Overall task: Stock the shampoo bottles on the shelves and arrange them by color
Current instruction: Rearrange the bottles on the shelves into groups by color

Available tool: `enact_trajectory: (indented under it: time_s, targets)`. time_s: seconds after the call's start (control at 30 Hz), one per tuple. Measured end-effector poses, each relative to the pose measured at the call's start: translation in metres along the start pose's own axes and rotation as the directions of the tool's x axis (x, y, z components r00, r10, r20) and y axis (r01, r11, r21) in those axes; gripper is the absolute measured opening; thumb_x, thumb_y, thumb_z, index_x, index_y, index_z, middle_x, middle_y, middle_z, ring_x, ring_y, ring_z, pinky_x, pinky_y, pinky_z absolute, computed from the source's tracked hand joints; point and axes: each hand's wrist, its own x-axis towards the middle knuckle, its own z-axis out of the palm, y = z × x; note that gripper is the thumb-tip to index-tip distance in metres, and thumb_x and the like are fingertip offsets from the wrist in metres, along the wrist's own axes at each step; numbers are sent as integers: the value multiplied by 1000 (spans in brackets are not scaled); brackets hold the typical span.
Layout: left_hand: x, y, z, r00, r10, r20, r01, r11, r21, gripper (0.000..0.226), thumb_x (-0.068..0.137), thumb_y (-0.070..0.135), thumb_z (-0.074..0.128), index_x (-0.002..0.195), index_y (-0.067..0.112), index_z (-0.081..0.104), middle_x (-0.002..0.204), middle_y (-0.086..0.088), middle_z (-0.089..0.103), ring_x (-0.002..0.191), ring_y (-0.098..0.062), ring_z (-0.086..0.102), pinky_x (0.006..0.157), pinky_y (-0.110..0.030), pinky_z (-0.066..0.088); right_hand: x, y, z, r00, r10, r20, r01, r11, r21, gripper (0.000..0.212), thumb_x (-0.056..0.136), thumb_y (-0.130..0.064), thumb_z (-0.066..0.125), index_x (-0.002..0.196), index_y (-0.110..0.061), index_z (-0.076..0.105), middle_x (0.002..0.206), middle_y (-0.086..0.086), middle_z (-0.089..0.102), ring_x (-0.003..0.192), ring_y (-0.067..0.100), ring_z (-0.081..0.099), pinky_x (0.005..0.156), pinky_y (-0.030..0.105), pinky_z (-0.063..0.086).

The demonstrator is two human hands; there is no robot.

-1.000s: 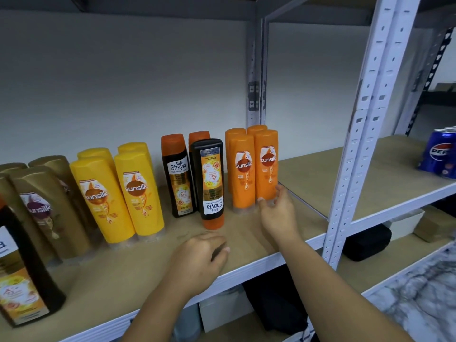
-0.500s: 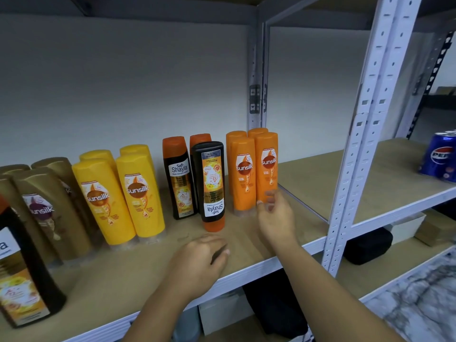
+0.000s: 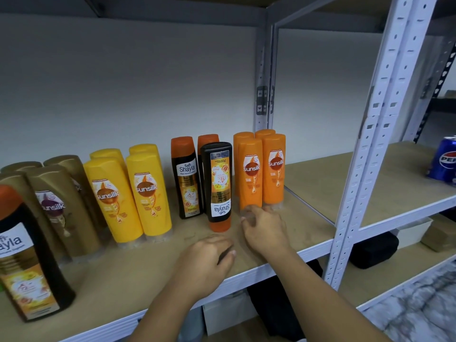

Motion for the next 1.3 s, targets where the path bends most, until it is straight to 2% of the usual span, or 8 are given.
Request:
enact_trajectory:
  time_s: [0.37,0.53,0.67,0.83,1.0,1.17,1.23,1.3]
  targets:
    - [-1,2,-2,1000,-15,8,15,1000,-7,36,97,44,44,110,20,68,115,8,67,105,-8,59,88,-37,51,-1,-1,0,1000,-1,16,1,1000,-18,36,94,-45,53,127,-33,59,122,4,63,115,28,56,97,40,48]
    - [-8,0,-6,998,-58,12,58,998,3,39,96,46,44,109,18,68,116,6,67,104,-11,60,87,-38,51,-10,-8,-1,999,-6,48,7,1000,-16,39,94,-45,55,126,-24,62,125,2,63,117,26,56,99,38,47]
    - [-21,-4,-11,996,-88,15,87,996,29,37,97,46,46,114,20,66,122,7,65,108,-14,60,87,-37,51,-29,-20,4,986,-82,142,87,996,-30,25,91,-43,57,102,-21,65,107,2,65,105,26,59,89,33,46]
    - [-43,-13,-22,992,-127,7,127,992,25,37,94,48,45,117,27,65,122,12,64,109,-12,60,88,-35,51,-54,-42,10,958,-196,211,207,978,-31,21,90,-38,58,78,-23,49,97,5,64,98,29,58,86,36,42]
    - [-70,-22,-43,978,-210,-3,210,975,69,41,97,47,51,125,21,66,132,4,62,121,-18,57,98,-36,49,-71,-58,20,909,-329,257,349,937,-34,24,92,-37,49,91,-17,62,101,2,66,101,27,59,91,40,45]
    - [-99,-36,-65,965,-260,-32,262,961,93,45,99,47,51,135,21,61,141,6,58,127,-15,53,102,-33,46,-86,-83,30,836,-420,353,465,884,-52,36,100,-37,43,122,-16,62,133,0,60,124,24,53,106,43,38]
    - [-110,-42,-73,958,-283,-33,285,952,114,42,99,46,50,131,22,64,135,8,61,122,-16,57,98,-34,49,-93,-96,34,809,-446,382,502,863,-55,41,103,-38,40,134,-17,57,145,0,53,134,22,45,112,43,32]
    - [-123,-47,-80,953,-298,-52,302,945,123,34,97,47,49,114,24,69,115,8,67,106,-16,62,86,-38,53,-99,-111,39,783,-474,402,535,843,-48,45,104,-39,38,141,-18,51,151,1,47,140,22,39,116,43,28]
